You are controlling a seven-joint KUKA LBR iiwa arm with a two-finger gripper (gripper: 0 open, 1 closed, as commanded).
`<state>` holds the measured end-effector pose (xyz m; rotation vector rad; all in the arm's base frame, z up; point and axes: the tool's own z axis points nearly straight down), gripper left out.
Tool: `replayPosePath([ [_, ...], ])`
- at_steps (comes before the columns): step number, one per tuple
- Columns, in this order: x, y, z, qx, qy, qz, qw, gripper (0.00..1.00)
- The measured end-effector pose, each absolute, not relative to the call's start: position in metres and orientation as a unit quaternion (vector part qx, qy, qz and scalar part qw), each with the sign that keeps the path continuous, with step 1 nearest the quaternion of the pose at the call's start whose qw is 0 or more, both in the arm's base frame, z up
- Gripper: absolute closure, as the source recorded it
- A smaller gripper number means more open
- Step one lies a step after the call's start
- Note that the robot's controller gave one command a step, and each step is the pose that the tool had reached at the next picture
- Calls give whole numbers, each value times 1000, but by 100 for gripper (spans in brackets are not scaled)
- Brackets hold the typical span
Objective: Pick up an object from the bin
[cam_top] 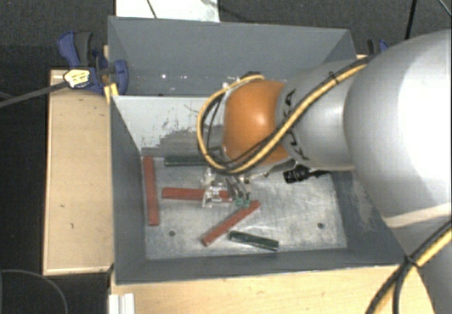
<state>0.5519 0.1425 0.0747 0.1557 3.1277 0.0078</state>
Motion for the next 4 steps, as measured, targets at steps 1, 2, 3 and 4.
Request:
replayPosePath([
  [1, 552, 143, 75, 51, 999, 3, 5, 100],
  [2, 553, 147, 158, 49, 999, 0, -1, 0],
  [3, 557, 152, 226, 47, 999, 0, 0, 0],
  [4, 558, 154, 206, 45, 999, 2, 7, 0],
])
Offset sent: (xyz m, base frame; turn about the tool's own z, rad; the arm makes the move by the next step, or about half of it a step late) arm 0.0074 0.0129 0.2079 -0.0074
